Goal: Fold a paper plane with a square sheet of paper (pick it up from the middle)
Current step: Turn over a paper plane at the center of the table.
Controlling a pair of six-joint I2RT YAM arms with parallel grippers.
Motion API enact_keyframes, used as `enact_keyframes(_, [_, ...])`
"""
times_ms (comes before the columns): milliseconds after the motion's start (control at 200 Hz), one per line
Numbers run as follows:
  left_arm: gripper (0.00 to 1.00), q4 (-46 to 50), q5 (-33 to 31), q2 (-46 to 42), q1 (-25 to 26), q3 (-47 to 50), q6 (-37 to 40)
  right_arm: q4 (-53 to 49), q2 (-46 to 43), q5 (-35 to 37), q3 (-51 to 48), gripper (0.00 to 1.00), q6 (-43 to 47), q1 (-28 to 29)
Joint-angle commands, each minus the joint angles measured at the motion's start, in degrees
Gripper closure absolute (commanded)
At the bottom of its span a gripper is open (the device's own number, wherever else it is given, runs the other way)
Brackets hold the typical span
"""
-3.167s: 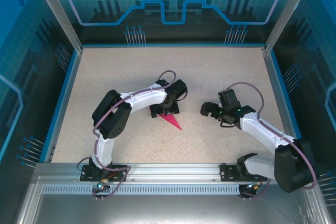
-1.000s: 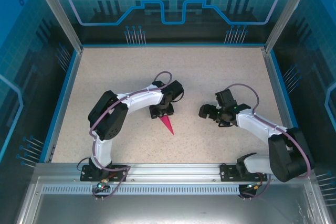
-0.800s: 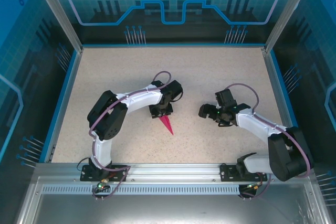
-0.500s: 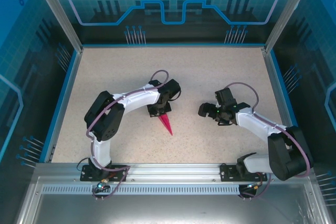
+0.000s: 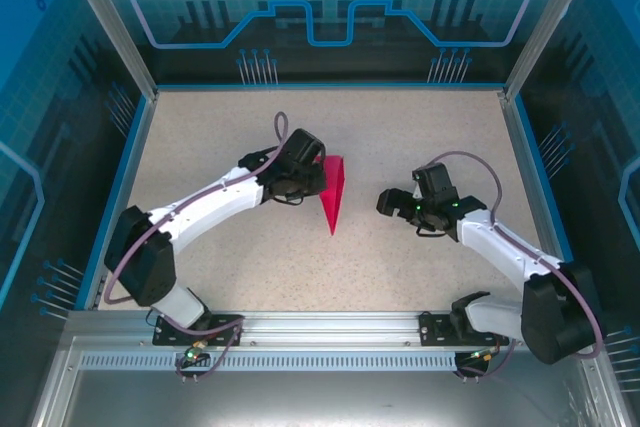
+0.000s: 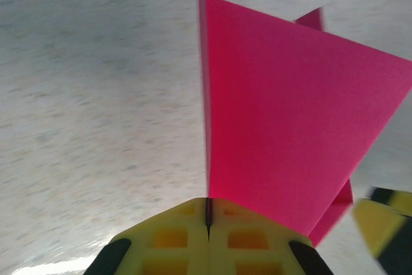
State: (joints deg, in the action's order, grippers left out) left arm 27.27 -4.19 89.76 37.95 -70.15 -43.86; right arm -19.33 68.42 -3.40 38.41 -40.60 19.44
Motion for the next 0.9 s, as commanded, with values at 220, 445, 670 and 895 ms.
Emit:
enact_keyframes(220, [1.00, -35.2, 22.0, 8.1, -1.3, 12.2, -6.0, 4.4, -4.0, -5.8, 1.4, 0.12, 2.0, 2.5])
enact_keyframes(445, [1.00, -43.9, 23.0, 12.4, -1.6, 17.5, -9.1, 6.2, 0.5, -4.0, 3.7, 0.34, 0.9, 9.6])
enact_keyframes(670, [1.00, -47.1, 21.9, 14.1, -1.5, 21.9, -11.3, 8.3, 8.6, -2.8, 5.6, 0.40, -1.8, 14.0])
enact_keyframes(895, [1.00, -46.9, 21.4, 15.0, -1.7, 22.8, -11.2, 8.0, 12.9, -1.2, 8.0, 0.41, -2.0, 17.0])
